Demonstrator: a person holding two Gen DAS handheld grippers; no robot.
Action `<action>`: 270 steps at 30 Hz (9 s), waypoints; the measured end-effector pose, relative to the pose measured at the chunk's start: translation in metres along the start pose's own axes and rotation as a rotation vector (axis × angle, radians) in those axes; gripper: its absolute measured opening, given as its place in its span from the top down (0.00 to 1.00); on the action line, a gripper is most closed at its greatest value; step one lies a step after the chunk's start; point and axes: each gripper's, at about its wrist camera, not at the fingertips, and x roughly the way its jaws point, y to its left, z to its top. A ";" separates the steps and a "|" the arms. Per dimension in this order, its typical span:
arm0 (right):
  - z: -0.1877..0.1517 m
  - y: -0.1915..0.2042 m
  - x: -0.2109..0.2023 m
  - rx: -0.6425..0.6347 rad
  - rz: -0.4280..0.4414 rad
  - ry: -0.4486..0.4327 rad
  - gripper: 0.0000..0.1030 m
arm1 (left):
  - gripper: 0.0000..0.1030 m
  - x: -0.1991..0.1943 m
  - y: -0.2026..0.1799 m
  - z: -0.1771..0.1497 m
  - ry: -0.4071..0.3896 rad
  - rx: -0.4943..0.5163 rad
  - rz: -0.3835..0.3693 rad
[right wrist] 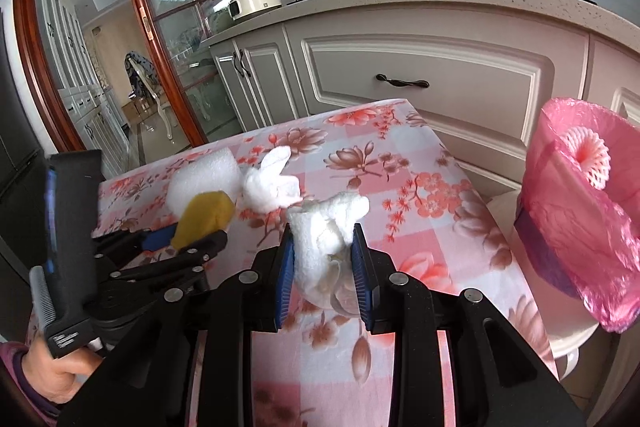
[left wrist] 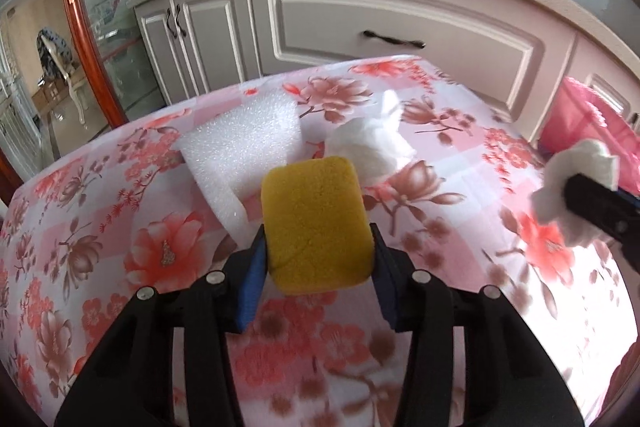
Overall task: Collect trash
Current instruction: 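Grasp the white tissue with the right tool while the left tool grasps the yellow sponge, then carry the tissue and sponge over the pink bin and open both tools, then move both tools back over the table toward the foam block, then grasp the white foam block with the left tool while the right tool grasps the tissue, then carry the foam block and tissue over the pink bin and release both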
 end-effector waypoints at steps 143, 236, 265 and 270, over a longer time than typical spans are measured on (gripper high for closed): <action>0.000 0.080 -0.106 -0.096 -0.143 -0.170 0.37 | 0.05 -0.180 0.089 -0.059 -0.292 -0.096 0.040; -0.011 0.108 -0.022 -0.093 -0.075 0.029 0.77 | 0.50 -0.099 0.074 -0.040 -0.078 -0.012 -0.052; -0.069 0.101 -0.168 -0.113 -0.065 -0.172 0.77 | 0.50 -0.256 0.002 -0.094 -0.341 0.058 -0.018; -0.074 0.081 -0.178 -0.074 -0.086 -0.193 0.77 | 0.50 -0.258 -0.017 -0.094 -0.360 0.094 -0.030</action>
